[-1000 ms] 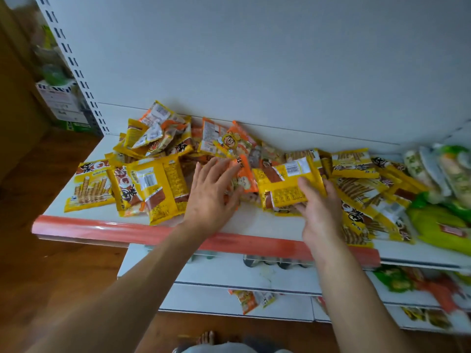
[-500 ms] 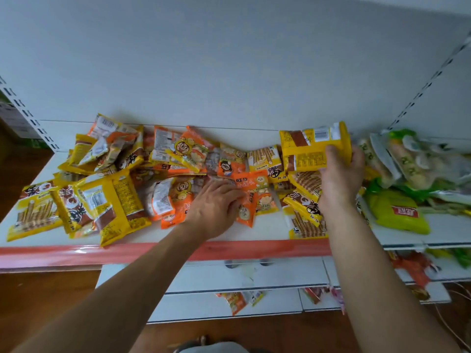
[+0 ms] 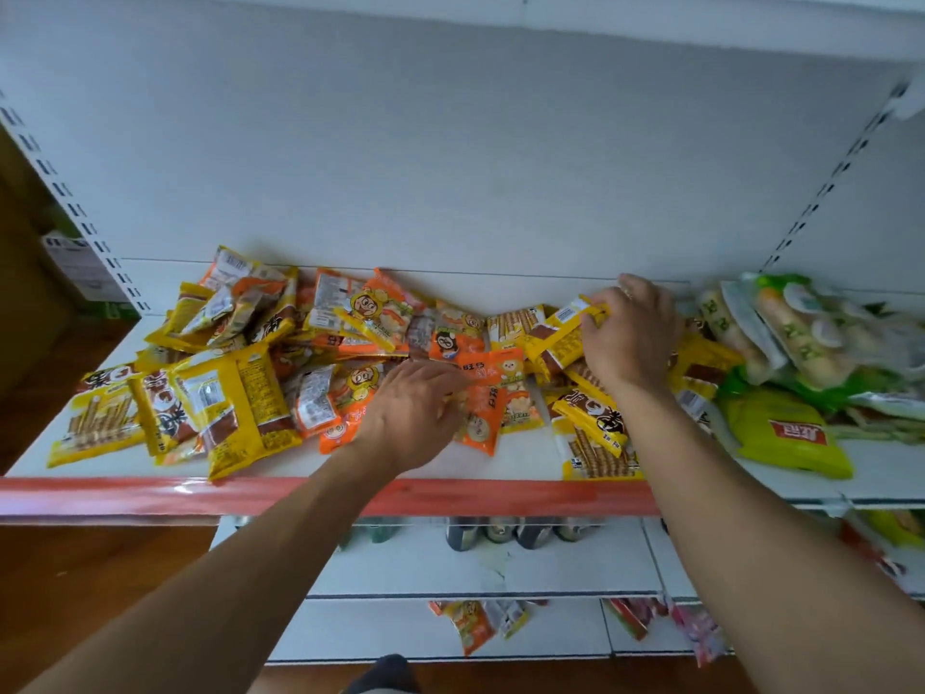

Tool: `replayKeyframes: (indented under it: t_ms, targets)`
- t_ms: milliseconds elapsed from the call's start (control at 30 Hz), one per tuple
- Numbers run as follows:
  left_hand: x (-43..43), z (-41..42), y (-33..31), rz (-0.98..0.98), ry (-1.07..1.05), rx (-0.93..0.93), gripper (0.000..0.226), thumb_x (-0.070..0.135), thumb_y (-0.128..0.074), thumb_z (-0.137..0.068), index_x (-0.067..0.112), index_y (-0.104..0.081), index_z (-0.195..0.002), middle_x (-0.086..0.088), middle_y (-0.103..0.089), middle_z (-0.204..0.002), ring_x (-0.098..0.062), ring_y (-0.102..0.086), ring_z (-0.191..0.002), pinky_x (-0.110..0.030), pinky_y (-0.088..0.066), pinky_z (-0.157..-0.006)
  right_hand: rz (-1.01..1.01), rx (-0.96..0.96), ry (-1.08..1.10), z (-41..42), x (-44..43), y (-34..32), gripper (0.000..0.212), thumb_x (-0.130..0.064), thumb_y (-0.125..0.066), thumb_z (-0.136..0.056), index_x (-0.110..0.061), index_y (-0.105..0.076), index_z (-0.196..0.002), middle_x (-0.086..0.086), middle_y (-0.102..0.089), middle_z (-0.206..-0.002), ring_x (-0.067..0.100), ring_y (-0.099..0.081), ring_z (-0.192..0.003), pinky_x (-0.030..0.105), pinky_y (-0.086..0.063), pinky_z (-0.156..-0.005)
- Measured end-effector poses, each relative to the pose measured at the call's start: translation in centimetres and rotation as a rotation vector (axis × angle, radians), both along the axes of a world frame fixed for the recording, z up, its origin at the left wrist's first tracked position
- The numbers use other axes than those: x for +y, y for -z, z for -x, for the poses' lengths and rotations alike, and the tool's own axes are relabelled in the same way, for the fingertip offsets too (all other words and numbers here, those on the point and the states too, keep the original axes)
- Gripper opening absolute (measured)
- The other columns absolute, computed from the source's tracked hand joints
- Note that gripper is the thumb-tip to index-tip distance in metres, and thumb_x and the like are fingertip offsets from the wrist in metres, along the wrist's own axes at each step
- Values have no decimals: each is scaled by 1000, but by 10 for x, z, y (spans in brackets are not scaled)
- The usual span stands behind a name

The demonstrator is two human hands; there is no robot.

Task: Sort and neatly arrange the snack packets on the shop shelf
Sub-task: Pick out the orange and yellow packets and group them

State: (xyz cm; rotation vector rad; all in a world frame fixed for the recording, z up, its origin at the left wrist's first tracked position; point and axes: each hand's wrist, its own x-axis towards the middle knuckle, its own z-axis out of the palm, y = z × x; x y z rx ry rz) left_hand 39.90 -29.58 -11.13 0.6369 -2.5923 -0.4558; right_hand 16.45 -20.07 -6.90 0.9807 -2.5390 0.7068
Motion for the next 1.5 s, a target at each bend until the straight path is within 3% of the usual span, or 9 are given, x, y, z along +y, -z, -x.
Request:
replayKeyframes:
  t_ms: [300,567,800,967,1100,1167,1267,1367,1500]
  targets:
    - [-33,-78,-27,39,-192,29,28,12,-61,-88,16,-72,-114,-4,-63,-127,-29,-55,-120,-47,-44,-97,-85,-172,-385,-113,-72,2,23,-23,-64,-87,-21,-69,-109,4,-62,-115,28,-53,-110,34,-42,-89]
    - [-74,-188,-18,75,-454,103,42,30,-59,-89,12,-63,-126,-10,-58,-133,-34,-47,-129,-51,-40,-103,-39,-443,-642,-256,-101,17,48,-37,-66,-89,-22,-55,-134,1,-54,-135,21,-47,-125,35,-41,-98]
    - [-123,-263,8,-198,-723,34,63,4,-55,-87,13,-39,-147,-12,-35,-154,-31,-21,-145,-47,-17,-119,-243,-187,-497,-314,-112,45,101,-72,-65,-72,-24,-25,-151,3,-56,-136,27,-45,-126,45,-29,-109]
    - [-137,-283,20,-370,-533,-203,78,39,-63,-88,24,-23,-154,-1,-17,-162,-23,-10,-149,-41,-12,-121,-145,-333,-376,-314,-118,49,108,-62,-76,-70,-20,-21,-154,6,-42,-149,28,-35,-137,44,-24,-113]
    - [-142,-288,24,-260,-524,-139,75,60,-57,-86,28,-34,-150,1,-30,-156,-24,-22,-142,-44,-22,-116,76,-529,-340,-315,-120,40,87,-41,-84,-70,-16,-43,-143,7,-57,-132,28,-52,-122,45,-43,-101]
    - [-148,-289,23,-275,-548,-39,70,64,-53,-87,28,-41,-146,3,-36,-150,-23,-28,-137,-44,-27,-112,81,-466,-329,-320,-125,33,67,-39,-85,-69,-18,-56,-126,2,-64,-115,26,-58,-107,46,-48,-90]
    - [-160,-290,24,-275,-560,67,56,53,-58,-90,26,-50,-139,1,-43,-143,-22,-36,-131,-40,-34,-107,-33,-322,-362,-332,-133,27,59,-37,-82,-72,-18,-57,-122,1,-64,-115,27,-56,-107,46,-46,-91]
    - [-167,-292,26,-290,-544,46,60,46,-66,-87,26,-47,-140,-1,-32,-151,-24,-32,-136,-43,-37,-105,-85,-350,-407,-340,-139,27,58,-36,-78,-77,-15,-52,-125,2,-57,-120,25,-52,-111,33,-41,-86]
    - [-179,-289,28,-278,-538,-116,77,58,-60,-86,33,-27,-150,-3,-3,-163,-27,-3,-148,-49,-13,-117,-196,-562,-345,-333,-147,24,57,-47,-73,-77,-18,-49,-120,3,-58,-118,27,-55,-108,41,-49,-85]
